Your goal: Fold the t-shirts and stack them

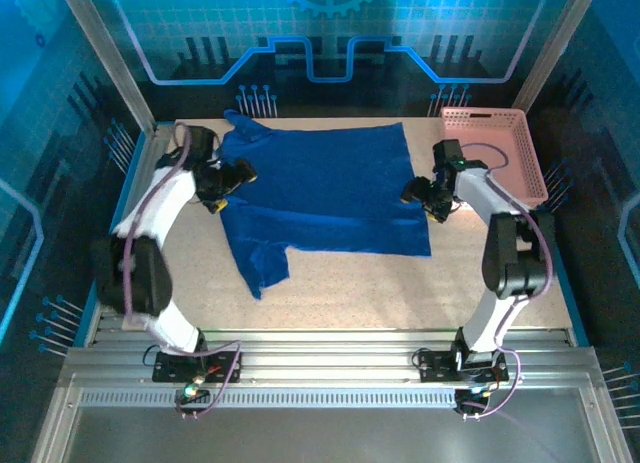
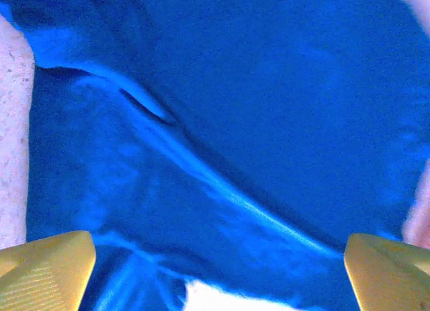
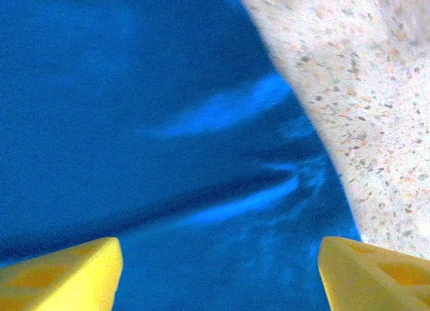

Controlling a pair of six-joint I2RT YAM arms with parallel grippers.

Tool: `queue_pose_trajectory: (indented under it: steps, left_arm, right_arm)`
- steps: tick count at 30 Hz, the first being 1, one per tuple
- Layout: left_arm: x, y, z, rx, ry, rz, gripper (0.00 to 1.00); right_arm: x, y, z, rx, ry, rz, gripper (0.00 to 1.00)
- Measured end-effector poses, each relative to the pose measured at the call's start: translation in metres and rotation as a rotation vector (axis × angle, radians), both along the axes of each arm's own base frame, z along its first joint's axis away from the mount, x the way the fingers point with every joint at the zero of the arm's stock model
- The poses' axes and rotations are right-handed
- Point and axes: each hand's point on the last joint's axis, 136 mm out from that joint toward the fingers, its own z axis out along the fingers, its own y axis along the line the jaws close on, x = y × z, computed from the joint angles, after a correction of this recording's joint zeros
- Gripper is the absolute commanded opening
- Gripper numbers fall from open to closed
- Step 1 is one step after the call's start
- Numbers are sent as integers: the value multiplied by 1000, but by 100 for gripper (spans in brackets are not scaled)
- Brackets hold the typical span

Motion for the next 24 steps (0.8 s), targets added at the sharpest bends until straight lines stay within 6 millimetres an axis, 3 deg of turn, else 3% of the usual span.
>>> queue_pose_trajectory:
  steps: [2, 4, 7, 10, 12, 14, 18, 24]
  left_arm:
    - [-33, -6, 30, -24, -80, 7, 93]
    - [-76, -14, 34, -58, -94, 13, 87]
    - [-127, -23, 0, -89, 4, 21, 72]
    - [-170, -35, -48, -92, 178, 14, 56]
    - [-191, -42, -67, -76, 264, -9, 46]
    - [-204, -48, -81, -63, 311, -27, 39]
    - [-225, -50, -109, -45, 391, -20, 36]
    - [-230, -51, -143, -39, 462, 13, 38]
  right_arm:
    - [-9, 2, 25, 30, -61, 31, 81]
    - [-23, 0, 42, 58, -103, 49, 81]
    - [-48, -2, 41, 91, -99, 65, 81]
    - [-69, 3, 26, 123, -45, 87, 81]
    - [-79, 6, 17, 140, -10, 97, 81]
    - [-84, 9, 13, 151, 6, 107, 81]
    - [-87, 11, 15, 162, -2, 123, 81]
    - [-88, 12, 17, 165, -14, 139, 81]
